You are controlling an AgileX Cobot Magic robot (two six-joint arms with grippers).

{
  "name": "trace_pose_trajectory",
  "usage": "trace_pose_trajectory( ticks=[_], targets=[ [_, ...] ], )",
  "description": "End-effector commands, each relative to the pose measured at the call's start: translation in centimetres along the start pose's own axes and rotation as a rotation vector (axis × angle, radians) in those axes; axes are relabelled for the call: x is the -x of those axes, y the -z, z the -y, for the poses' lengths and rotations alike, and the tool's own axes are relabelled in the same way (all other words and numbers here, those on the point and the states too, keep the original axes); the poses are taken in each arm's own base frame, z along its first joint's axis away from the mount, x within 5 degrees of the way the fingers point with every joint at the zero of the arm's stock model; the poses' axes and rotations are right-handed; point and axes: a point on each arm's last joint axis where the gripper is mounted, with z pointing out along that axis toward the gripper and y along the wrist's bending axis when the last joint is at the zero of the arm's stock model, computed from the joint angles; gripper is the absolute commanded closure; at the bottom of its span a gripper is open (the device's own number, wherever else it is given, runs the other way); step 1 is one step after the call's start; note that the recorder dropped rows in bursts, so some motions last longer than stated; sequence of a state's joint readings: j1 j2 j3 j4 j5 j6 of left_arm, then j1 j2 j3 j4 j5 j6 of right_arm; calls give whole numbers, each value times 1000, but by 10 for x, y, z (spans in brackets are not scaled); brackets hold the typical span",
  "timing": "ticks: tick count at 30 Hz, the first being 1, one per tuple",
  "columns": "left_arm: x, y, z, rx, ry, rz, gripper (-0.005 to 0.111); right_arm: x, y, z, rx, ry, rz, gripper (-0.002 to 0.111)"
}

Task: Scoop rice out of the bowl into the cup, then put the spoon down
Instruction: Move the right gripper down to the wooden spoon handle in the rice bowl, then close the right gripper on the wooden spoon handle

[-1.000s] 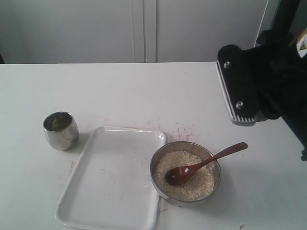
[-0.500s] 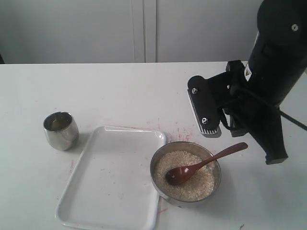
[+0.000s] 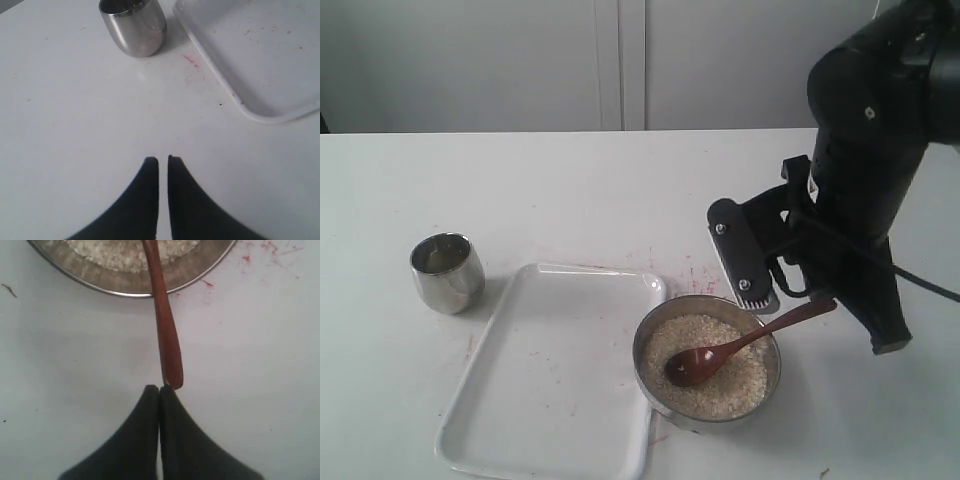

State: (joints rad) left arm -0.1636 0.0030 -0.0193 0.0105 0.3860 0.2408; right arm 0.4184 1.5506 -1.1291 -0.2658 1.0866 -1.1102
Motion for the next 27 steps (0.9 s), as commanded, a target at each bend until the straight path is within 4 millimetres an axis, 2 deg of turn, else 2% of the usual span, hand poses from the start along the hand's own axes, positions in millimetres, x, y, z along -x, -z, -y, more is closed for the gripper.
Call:
trace_pose_trajectory(
  ticks=[1,8,11,17,27],
  targets=[
    [-6,-1,1,-10,7,-38,92,3,-15,-4,-12,33,4,103],
    [-6,-1,1,-10,7,-38,92,5,-18,-2,-61,37,31,73],
    [-6,-1,1,-10,7,-38,92,5,-19,-1,-61,41,26,64],
    [-6,-1,1,-10,7,-38,92,5,-23,-2,-48,86,12,64],
    [-6,-1,1,-10,7,-38,92,10,-41,1,-1,115,-11,64]
  ],
)
